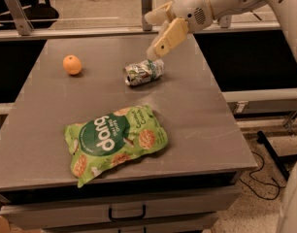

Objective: Knock 7up can over

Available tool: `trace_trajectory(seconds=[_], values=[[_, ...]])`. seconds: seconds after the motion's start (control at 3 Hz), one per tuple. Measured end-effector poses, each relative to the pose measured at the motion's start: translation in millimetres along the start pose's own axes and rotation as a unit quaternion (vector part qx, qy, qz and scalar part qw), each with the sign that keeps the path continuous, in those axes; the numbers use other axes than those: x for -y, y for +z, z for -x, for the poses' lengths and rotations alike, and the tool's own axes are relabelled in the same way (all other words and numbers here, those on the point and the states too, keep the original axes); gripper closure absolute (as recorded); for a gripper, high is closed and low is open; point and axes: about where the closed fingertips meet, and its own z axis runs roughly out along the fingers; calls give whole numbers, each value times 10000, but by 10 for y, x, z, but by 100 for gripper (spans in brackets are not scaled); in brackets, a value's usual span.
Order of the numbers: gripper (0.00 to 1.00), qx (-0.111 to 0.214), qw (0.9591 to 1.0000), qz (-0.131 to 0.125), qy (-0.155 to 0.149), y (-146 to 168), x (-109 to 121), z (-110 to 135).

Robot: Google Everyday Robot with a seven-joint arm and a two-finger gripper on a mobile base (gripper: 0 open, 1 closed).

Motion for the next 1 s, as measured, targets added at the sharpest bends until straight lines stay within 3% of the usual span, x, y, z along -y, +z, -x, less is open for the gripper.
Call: trace_trajectory(seconds=[0.33, 0.67, 1.0], values=[[0, -148, 9955, -934, -33, -537, 189, -66], [0, -429, 9724, -2291, 75, -1401, 520, -275], [0, -586, 9347, -3498, 241, -2332, 647, -448]])
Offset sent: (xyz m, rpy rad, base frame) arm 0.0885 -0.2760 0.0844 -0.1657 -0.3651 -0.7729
